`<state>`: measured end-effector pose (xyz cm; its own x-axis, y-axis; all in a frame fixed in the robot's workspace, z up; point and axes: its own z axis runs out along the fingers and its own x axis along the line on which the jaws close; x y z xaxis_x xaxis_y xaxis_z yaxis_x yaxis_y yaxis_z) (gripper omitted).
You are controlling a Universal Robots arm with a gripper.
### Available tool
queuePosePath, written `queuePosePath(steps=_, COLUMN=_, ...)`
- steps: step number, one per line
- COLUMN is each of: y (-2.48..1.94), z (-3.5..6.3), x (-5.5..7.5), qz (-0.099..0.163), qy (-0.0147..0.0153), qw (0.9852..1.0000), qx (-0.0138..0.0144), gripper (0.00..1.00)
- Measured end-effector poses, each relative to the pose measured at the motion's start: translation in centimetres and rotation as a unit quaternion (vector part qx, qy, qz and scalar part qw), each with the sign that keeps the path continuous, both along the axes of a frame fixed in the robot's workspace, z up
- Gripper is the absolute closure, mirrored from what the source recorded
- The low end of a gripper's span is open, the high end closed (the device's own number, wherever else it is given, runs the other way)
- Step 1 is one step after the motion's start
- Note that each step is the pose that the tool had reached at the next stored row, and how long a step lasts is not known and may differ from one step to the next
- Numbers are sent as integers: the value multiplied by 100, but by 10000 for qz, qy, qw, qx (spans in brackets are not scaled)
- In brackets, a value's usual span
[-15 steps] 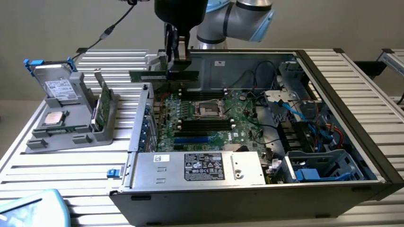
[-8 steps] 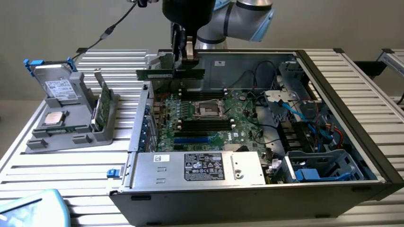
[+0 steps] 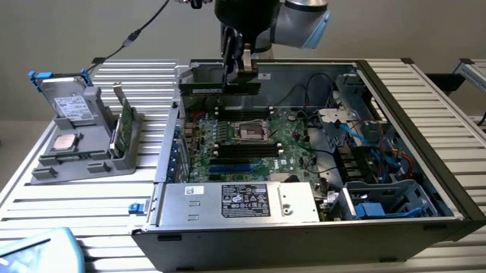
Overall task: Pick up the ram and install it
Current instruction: 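Pick up the ram and move it above insertion slot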
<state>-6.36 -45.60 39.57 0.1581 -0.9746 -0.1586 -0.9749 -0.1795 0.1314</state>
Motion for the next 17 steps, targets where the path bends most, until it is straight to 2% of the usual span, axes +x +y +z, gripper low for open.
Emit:
queuePosePath(steps=2, y=1, z=-1, x=24, qz=-11, qy=-18, qw=10000, qx=-15, gripper=86)
queuePosePath(steps=7, y=3, z=-2, x=58, qz=-79, qy=-90, qw=9999, qx=-106, gripper=86)
queuePosePath(steps=11, y=6, z=-8, x=69, qz=-176, qy=-198, qw=9995, qx=-154, gripper=86)
queuePosePath(steps=14, y=8, z=-15, x=75, qz=-267, qy=-282, qw=9991, qx=-179, gripper=86)
queuePosePath(steps=17, y=9, z=-25, x=85, qz=-357, qy=-340, qw=9986, qx=-192, gripper=86)
